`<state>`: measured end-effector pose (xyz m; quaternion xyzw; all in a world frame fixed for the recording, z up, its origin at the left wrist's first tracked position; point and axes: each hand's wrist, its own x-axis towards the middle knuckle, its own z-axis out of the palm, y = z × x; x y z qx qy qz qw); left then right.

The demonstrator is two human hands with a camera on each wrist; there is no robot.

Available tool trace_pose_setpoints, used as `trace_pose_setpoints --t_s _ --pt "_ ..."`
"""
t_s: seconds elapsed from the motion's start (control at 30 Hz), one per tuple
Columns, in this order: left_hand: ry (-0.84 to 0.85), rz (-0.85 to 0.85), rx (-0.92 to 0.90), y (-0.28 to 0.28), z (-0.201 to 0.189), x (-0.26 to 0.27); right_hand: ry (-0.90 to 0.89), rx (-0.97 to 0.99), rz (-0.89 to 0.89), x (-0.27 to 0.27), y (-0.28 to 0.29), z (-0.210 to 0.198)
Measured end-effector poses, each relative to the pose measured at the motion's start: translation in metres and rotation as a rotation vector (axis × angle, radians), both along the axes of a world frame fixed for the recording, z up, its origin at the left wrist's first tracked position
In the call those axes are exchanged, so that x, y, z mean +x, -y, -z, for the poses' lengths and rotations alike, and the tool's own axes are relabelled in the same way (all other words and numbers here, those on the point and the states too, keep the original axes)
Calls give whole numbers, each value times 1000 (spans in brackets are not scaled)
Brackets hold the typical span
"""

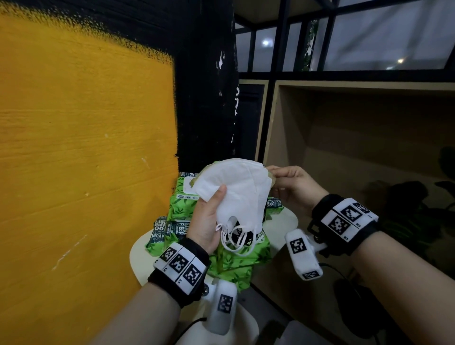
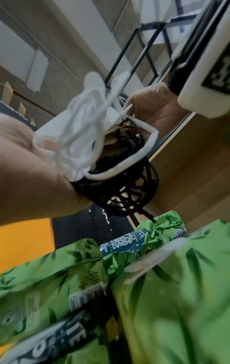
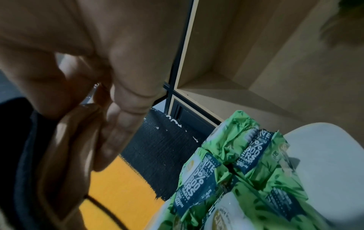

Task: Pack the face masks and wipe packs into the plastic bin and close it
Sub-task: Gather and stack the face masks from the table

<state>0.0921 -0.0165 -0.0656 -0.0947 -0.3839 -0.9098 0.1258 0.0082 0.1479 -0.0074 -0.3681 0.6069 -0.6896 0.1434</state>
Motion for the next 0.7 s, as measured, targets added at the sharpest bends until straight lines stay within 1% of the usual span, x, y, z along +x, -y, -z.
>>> trace_pose_setpoints --t_s 0.1,0.2,0.3,0.37,0.4,0.57,0.7 --pt "5 -74 -104 -4 0 0 18 27 133 0 -4 -1" --pt "32 -125 -234 -12 0 0 -93 131 148 6 -8 -4" --pt "50 -155 -358 -24 0 2 -249 344 153 18 -11 -10" --pt "40 -146 -391 -31 1 4 -371 506 182 24 -14 -11" --pt "32 -139 -398 -34 2 4 -405 555 199 27 -16 -12" --pt "-45 -105 -421 -47 8 7 -382 702 246 36 -36 -5" --pt "-80 -70 -412 -62 10 9 -274 651 245 45 -54 -2"
